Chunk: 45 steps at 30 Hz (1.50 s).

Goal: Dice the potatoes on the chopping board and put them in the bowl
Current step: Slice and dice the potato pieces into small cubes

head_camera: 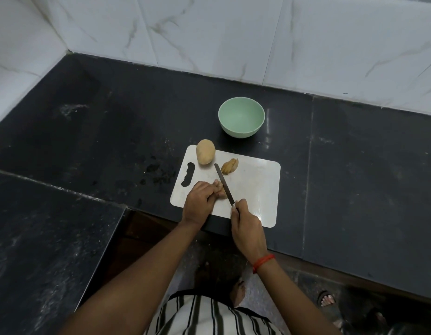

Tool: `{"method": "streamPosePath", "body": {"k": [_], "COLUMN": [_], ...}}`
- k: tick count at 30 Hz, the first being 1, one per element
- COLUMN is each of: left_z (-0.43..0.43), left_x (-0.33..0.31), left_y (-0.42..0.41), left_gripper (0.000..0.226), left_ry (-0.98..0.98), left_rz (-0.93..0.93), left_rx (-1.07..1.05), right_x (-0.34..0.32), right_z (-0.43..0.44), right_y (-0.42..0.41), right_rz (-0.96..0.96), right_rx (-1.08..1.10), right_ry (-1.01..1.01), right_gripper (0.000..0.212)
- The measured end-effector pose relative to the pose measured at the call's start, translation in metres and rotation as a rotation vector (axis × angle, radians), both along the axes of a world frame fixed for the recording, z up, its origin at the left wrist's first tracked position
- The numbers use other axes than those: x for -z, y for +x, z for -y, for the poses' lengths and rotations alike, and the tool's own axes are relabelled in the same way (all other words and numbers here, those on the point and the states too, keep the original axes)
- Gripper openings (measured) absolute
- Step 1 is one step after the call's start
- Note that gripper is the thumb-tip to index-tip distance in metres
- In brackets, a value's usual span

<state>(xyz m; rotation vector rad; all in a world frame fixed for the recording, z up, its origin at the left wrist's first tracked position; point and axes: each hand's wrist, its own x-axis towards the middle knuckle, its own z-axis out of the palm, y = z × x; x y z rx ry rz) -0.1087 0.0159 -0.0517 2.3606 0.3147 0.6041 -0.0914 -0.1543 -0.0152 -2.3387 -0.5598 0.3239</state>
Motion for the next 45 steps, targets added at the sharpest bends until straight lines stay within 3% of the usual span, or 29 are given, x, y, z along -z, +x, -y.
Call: {"method": "streamPosePath", "body": {"k": [8, 18, 26, 29, 33, 37, 41, 45], "left_z": [-0.001, -0.003, 0.001, 0.002, 0.001, 0.001, -0.001, -0.001], "left_x": [0.001, 0.003, 0.004, 0.004, 0.007, 0.009, 0.011, 0.008], "left_y": [0.000, 0.000, 0.000, 0.000, 0.001, 0.001, 0.000, 0.000], "left_gripper": [0.019, 0.008, 0.013, 0.025, 0.015, 0.027, 0.008, 0.008], "left_ry": [0.057, -0.008, -0.026, -0.037, -0.023, -0.041, -0.038, -0.061], "left_rz": [0.030, 0.017, -0.010, -0.014, -0.038, -0.042, -0.060, -0.053], "left_rx": [-0.057, 0.015, -0.021, -0.023, -0.047, -0.063, -0.057, -0.055], "right_x": [0.002, -0.008, -0.016, -0.015, -0.008, 0.002, 0.004, -0.006], "right_z": [0.016, -0.012, -0.031, -0.030, -0.016, 0.015, 0.036, 0.056], "right_y": [-0.013, 0.008, 0.021, 0.021, 0.007, -0.026, -0.042, -0.057], "right_rz": [0.019, -0.001, 0.013, 0.004, 0.000, -0.025, -0.054, -0.059], "right_rx": [-0.001, -0.046, -0.073, -0.077, -0.073, -0.051, -0.040, -0.028], "right_ry": [-0.018, -0.154, -0.188, -0.206, -0.258, -0.270, -0.239, -0.127], "right_gripper": [0.016, 0.008, 0.010, 0.010, 0.007, 0.008, 0.009, 0.013]}}
